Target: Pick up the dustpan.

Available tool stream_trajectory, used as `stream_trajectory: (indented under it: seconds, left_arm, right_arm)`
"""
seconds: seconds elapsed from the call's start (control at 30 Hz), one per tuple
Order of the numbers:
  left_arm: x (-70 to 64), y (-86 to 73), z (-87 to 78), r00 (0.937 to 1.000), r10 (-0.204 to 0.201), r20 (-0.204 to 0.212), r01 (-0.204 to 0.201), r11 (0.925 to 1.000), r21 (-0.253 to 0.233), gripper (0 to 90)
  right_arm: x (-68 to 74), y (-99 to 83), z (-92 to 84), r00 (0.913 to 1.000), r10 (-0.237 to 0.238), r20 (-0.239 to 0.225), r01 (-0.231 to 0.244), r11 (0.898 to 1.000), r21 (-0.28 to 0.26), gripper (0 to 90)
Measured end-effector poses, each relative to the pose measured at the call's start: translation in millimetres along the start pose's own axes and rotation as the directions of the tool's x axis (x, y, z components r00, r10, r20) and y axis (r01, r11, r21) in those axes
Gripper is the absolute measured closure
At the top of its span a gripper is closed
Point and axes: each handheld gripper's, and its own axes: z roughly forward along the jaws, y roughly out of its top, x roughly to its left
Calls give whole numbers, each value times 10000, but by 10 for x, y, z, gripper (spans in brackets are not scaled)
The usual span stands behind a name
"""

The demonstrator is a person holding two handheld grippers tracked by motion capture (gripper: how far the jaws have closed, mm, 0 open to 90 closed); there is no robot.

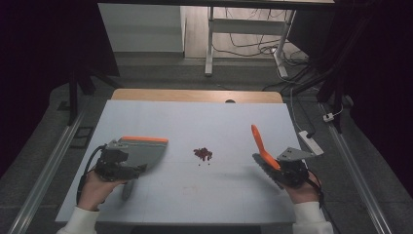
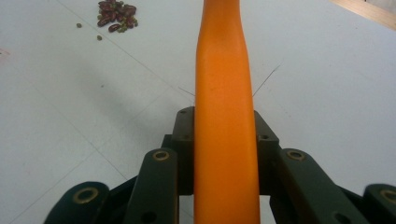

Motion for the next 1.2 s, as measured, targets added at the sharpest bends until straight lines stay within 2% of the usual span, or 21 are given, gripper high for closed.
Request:
stream_trajectory:
  seconds: [0.13,0.23,0.4,0.57,0.8,0.97,1.07,1.2]
  left_arm:
    - [62,-26,-13,9989,-426,-210,435,9980,448,165]
    - [129,-64,-12,9957,-912,-160,924,9899,1075,152]
    - [223,-145,-6,9884,-1516,31,1501,9811,1218,112]
    - [242,-203,124,9851,-1715,140,1663,9701,1765,78]
    - [252,-260,320,9800,-1979,224,1886,9582,2150,63]
    - [238,-266,406,9797,-2004,98,1924,9524,2364,105]
    - [243,-266,434,9780,-2086,54,2017,9519,2308,144]
    - [241,-266,481,9747,-2234,28,2157,9442,2488,218]
  right_arm:
    - [20,13,11,10000,-87,-44,87,10000,10,701]
    - [23,20,12,9999,-124,-67,124,9999,1,702]
    - [17,29,12,9999,-127,-83,126,9999,-30,702]
    - [16,33,19,9999,-127,-56,127,9999,-46,702]
    - [22,35,27,9999,-161,-56,161,9999,-8,701]
    - [27,29,42,9998,-177,-53,177,9998,26,701]
    - [28,29,42,9998,-195,-56,195,9998,17,701]
    - [23,30,38,9998,-184,-33,184,9998,-6,701]
